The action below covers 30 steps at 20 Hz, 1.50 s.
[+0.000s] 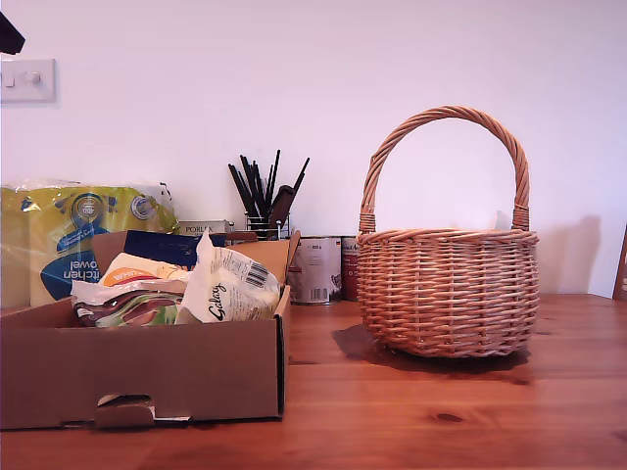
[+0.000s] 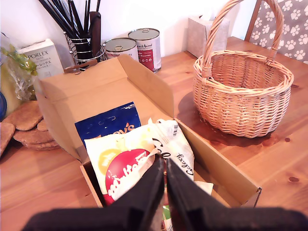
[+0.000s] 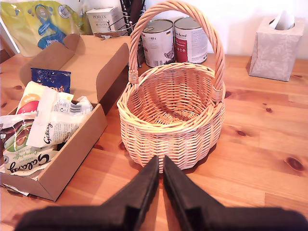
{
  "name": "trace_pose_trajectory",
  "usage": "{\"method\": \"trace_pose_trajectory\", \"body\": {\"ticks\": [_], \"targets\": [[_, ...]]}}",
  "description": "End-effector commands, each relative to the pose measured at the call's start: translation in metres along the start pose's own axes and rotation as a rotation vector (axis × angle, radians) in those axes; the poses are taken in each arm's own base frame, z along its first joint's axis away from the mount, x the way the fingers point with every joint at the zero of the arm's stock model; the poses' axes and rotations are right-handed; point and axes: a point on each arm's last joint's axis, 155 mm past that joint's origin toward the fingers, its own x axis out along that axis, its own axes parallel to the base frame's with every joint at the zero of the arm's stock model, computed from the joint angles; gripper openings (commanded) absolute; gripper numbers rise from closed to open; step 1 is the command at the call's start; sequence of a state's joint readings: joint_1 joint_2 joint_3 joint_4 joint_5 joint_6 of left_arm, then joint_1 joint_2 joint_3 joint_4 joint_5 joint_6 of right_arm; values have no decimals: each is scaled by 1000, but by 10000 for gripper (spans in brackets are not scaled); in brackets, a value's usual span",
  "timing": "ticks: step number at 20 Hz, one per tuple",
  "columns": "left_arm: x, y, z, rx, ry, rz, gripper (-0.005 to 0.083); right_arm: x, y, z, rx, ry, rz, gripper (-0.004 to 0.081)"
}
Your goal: Move the bags of Easter eggs from the cardboard box on the left into the woven basket on the right side.
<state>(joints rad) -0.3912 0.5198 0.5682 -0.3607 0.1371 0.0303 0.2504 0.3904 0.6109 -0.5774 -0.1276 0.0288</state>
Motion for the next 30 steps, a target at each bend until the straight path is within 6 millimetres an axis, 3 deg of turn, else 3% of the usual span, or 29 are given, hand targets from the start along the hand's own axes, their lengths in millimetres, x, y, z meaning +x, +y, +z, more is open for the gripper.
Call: {"method": "trace_pose_trajectory", "body": {"ticks": [1,9,14,22,25,30], "targets": [[3,-12,-19,-13,57,-64,-24,3,0,-19,6,60,2,-13],[3,-12,-19,-12,57,-64,-24,3,1,-18,7,59,7,-13],[3,-12,-18,-8,53,-68,-24,4,18,-14,7,46,100,-13],[5,-14,-22,-8,69,-77,-24,5,19,-10,4,30,104,-13],[17,-20,-30,-19,117,-122,-24,5,19,-10,3,32,105,-13],[56,-26,-35,43,214,-192,-24,8,27,-14,5,55,152,-13]]}}
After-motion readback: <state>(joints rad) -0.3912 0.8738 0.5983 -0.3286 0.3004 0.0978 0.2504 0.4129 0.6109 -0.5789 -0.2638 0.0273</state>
